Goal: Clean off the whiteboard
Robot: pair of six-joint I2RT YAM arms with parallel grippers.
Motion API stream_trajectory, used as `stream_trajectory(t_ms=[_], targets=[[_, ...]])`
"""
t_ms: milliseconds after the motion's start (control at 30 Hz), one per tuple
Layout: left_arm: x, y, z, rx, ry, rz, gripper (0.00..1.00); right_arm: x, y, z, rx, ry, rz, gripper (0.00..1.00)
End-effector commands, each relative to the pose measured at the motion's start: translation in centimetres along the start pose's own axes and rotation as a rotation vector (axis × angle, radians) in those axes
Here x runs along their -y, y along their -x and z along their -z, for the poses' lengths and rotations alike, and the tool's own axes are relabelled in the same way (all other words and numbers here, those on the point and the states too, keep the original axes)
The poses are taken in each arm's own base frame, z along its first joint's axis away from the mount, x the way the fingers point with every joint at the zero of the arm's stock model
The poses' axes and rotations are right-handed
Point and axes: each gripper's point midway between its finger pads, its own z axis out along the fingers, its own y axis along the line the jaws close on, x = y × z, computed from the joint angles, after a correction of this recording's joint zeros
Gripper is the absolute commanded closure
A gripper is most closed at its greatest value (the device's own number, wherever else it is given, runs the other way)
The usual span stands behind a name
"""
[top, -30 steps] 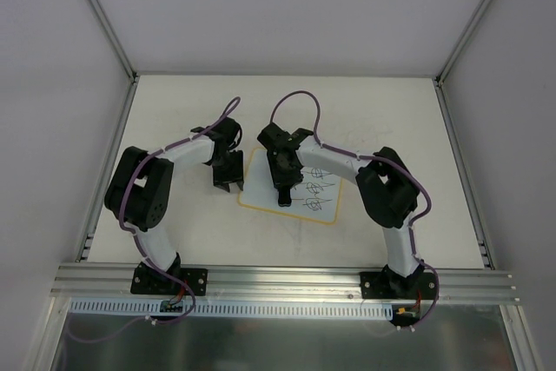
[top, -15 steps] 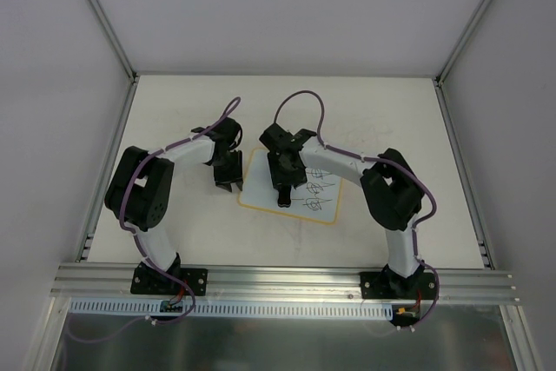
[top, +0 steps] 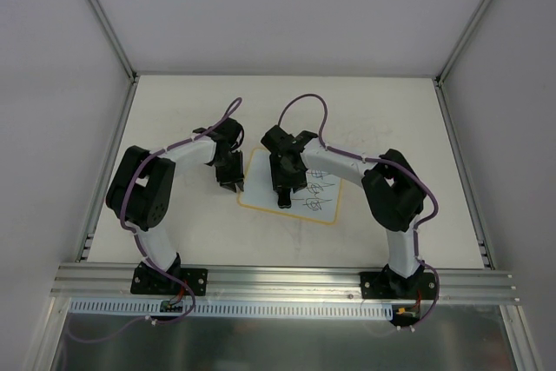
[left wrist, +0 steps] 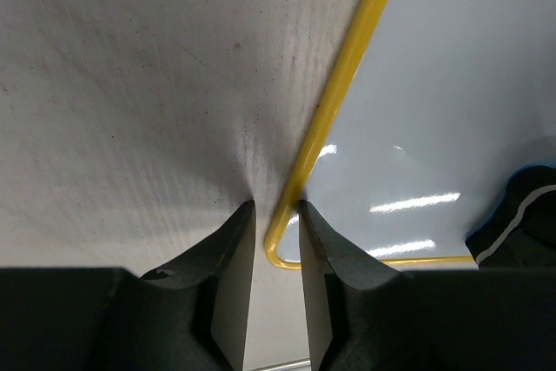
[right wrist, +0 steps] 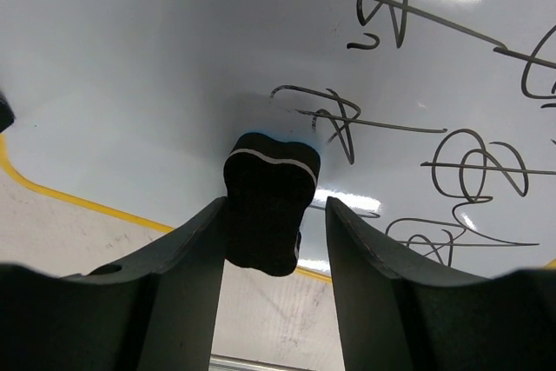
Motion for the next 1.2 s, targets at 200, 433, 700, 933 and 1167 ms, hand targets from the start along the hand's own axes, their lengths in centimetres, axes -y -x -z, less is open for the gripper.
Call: stream_trajectory(t_ms=[200, 433, 700, 933, 1167], targets=[[-0.3, -1.3, -0.8, -0.038, 0.024, 0.009, 0.76, -1.1, 0.4, 1.9, 0.038, 0.031, -0.013, 0.5], [-0.4, -1.4, -1.0, -0.046, 0.025, 0.013, 0.79, -0.8, 0.0, 0.9, 0.018, 0.008, -0.019, 0.53], [-0.8, -1.7, -1.3, -0.052, 0.041, 0.019, 0.99, 0.1, -0.9, -0.2, -0.016, -0.028, -0.014, 0.77], [-1.7, -2.8, -1.8, -0.078, 0.071, 0.027, 1.0, 2.3, -1.6, -0.2, -0.021, -0.106, 0.013, 0.94], [-1.8, -3.1, -1.7, -0.084, 0.066, 0.029, 1.0, 2.8, -1.3, 0.6, -0.003, -0.096, 0.016, 0.84]])
